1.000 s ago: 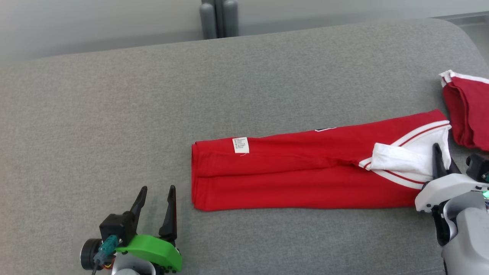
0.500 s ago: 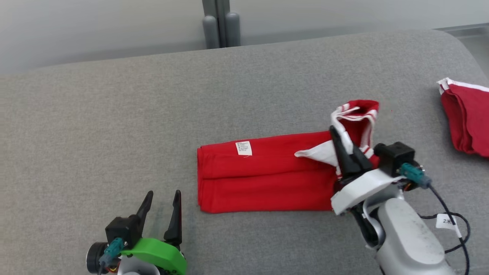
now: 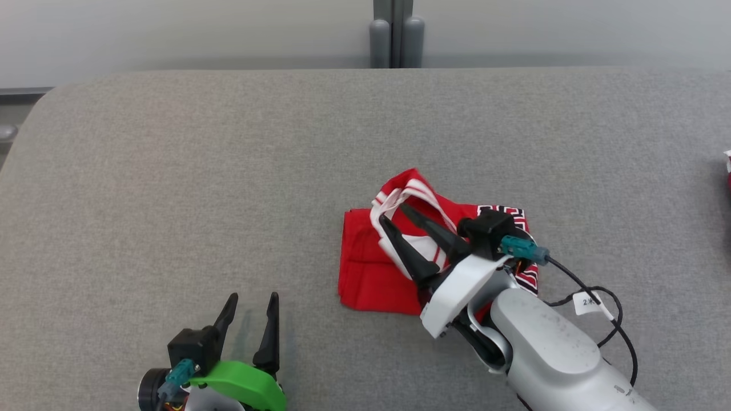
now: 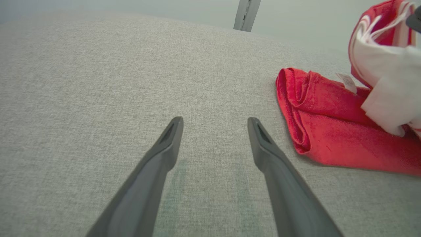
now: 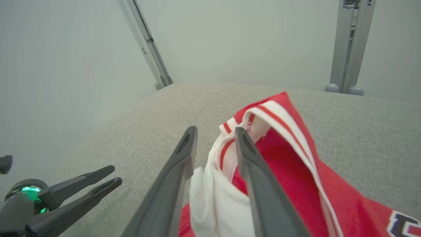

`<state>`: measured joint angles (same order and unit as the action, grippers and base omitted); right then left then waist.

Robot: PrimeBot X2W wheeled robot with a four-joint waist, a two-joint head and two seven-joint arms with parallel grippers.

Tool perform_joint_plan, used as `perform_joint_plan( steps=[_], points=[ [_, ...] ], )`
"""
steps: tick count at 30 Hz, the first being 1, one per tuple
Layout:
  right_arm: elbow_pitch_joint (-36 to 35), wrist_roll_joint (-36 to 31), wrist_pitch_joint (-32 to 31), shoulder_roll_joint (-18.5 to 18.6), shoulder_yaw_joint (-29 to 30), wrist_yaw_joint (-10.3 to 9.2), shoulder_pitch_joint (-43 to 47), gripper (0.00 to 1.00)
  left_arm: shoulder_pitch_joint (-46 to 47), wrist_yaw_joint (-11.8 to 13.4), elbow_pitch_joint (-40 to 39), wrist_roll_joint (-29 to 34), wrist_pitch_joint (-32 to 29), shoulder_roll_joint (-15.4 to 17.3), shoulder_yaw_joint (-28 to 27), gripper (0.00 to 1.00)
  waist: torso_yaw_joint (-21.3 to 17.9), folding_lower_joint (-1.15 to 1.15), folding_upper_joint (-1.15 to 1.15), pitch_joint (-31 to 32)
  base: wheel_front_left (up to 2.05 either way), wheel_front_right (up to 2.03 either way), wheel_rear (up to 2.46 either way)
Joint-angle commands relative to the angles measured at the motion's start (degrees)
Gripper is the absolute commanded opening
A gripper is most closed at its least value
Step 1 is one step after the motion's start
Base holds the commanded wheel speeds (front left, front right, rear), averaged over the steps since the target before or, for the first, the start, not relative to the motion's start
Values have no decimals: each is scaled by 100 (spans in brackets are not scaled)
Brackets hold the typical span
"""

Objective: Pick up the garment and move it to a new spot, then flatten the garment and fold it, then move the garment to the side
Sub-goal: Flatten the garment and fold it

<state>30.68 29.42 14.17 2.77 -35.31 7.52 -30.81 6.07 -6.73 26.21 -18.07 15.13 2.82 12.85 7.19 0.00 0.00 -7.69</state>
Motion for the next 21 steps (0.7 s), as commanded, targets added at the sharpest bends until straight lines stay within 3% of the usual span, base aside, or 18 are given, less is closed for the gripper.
perform_joint_plan(
  steps=[1, 5, 17, 21],
  points=[
    [66, 56, 61, 31, 32, -8, -109, 100, 0, 23, 4, -35, -5, 21, -20, 100, 90, 0, 0, 9, 0, 0, 0],
    [246, -224, 102, 38, 451, -9, -199, 100, -9, 63, -7, 13, -5, 21, -117, 100, 19, 0, 0, 34, 0, 0, 0],
    [-196, -2058, 106, 24, 3049, -9, 1072, 100, -148, 21, -183, 495, -5, 21, -469, 100, -596, 0, 0, 179, 0, 0, 0],
    [-380, -2320, 107, 19, 3416, -8, 1494, 100, -229, 5, -251, 685, -5, 21, -572, 100, -779, 0, 0, 264, 0, 0, 0]
  ],
)
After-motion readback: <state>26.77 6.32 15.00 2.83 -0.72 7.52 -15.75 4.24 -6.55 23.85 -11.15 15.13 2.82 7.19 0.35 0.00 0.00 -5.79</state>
